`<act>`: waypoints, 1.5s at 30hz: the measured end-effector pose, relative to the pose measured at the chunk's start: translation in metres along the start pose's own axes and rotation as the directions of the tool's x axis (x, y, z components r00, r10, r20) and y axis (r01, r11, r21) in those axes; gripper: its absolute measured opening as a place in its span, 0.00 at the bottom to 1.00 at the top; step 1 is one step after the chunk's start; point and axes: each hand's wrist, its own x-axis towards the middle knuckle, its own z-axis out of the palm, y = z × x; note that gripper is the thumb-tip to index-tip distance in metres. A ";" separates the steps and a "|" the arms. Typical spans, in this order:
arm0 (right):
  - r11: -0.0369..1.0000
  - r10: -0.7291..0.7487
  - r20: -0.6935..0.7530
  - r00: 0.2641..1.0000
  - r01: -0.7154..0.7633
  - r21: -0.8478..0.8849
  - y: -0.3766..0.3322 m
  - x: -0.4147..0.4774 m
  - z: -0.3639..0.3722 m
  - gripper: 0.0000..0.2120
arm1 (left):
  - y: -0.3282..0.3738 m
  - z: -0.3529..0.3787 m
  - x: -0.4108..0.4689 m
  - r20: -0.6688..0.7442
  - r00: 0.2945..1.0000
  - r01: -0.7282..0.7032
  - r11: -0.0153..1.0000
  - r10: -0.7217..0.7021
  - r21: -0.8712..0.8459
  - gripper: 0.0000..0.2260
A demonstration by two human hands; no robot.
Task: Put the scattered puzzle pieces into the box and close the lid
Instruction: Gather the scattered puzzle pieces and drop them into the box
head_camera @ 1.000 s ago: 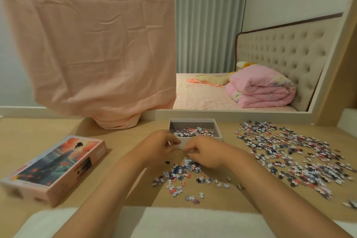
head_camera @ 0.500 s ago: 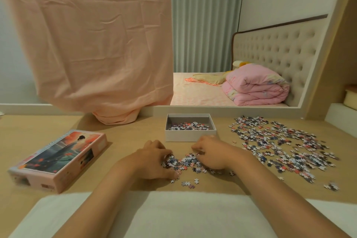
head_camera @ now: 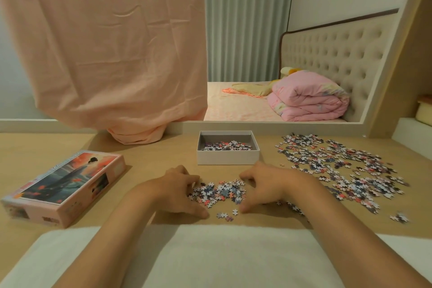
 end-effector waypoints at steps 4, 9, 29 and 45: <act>1.000 0.024 -0.015 1.000 -0.024 0.006 -0.020 0.009 0.008 0.48 | 0.010 0.005 0.009 -0.034 0.997 -0.075 0.997 0.074 -0.028 0.39; 0.997 -0.035 -0.092 0.995 0.042 0.069 -0.034 0.019 0.012 0.38 | 0.015 0.006 0.015 -0.121 0.981 -0.164 0.984 0.154 -0.070 0.28; 0.730 0.114 -0.136 0.984 0.010 0.684 -0.028 0.052 0.013 0.12 | 0.012 0.005 0.047 -0.350 0.931 -0.274 0.839 0.108 -0.470 0.07; 0.647 0.155 -0.519 0.840 0.310 0.696 0.004 0.126 -0.046 0.08 | 0.019 -0.053 0.128 -0.536 0.844 -0.401 0.649 -0.012 -0.646 0.05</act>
